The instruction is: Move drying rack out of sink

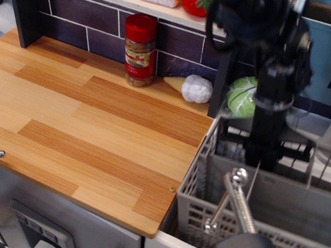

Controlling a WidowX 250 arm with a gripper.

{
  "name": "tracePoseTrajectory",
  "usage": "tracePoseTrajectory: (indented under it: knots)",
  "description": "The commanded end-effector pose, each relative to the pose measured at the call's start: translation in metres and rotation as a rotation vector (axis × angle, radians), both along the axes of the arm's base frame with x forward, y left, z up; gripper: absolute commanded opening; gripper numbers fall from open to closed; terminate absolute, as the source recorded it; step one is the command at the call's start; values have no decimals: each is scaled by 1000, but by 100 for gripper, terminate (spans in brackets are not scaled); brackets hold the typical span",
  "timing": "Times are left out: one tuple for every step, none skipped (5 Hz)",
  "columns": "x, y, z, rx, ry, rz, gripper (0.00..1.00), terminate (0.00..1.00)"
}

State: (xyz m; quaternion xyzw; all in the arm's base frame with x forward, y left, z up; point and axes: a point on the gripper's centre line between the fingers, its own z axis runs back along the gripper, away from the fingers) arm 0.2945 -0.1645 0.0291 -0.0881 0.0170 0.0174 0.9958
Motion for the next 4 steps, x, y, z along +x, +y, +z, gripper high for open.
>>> tracePoseTrajectory:
  knots:
    - [13, 16, 121, -127, -108, -41, 0, 0]
    - [3, 48, 149, -93, -109, -75, 0, 0]
    - [-4, 94, 143, -21, -101, -114, 0, 0]
    - [0, 143, 134, 35, -120, -123, 0, 0]
